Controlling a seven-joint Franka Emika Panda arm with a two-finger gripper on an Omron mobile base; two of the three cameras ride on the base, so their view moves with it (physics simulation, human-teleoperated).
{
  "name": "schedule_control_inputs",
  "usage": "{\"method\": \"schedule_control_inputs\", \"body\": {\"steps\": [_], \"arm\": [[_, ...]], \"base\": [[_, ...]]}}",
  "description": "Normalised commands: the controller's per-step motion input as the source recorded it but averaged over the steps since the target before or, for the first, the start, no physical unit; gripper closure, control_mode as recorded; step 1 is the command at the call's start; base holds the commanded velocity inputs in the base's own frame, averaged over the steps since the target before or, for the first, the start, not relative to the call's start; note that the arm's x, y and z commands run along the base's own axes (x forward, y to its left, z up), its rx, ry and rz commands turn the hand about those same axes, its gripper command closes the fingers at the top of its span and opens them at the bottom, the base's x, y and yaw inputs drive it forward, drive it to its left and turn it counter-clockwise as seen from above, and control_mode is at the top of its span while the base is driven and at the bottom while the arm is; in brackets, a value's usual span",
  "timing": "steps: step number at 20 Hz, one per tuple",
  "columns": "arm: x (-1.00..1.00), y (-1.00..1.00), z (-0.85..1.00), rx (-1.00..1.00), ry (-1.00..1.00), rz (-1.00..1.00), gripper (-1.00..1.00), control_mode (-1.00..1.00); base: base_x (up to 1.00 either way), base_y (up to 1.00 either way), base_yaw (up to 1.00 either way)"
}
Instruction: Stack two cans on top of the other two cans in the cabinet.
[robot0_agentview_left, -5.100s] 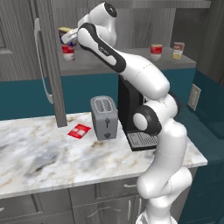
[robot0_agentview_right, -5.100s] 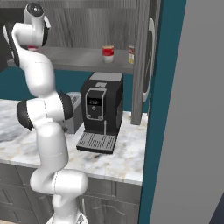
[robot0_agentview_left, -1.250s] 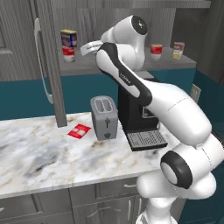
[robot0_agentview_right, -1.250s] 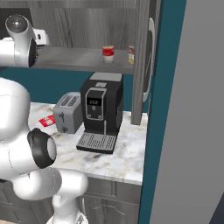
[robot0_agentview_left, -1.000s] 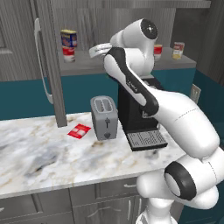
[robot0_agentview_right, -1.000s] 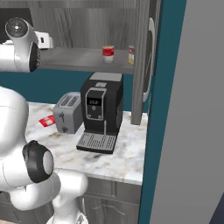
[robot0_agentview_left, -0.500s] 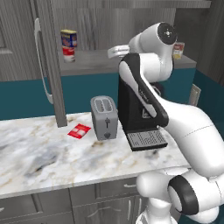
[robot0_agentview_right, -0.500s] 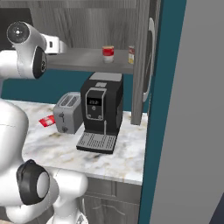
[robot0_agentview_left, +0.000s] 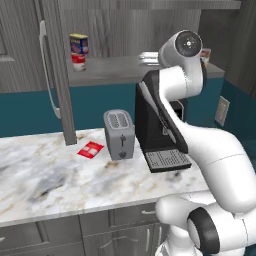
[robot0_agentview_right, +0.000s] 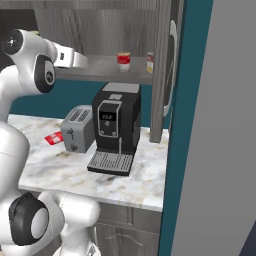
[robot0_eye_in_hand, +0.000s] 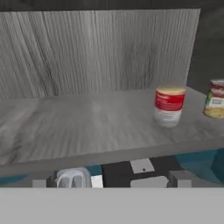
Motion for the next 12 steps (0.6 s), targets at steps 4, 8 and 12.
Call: {"method": "schedule_control_inputs", "body": {"steps": [4,8,12], "arm": [[-0.01,-0.42,-0.01,0.01,0.01,-0.32,-1.00,-1.00],[0.00,-0.43,-0.02,0.05,0.05,-0.19,-1.00,-1.00],[0.01,-0.35,0.00,0.07,0.07,-0.12,-1.00,-1.00]], "base": [[0.00,0.00,0.00],[0.00,0.00,0.00],[0.00,0.00,0.00]]}}
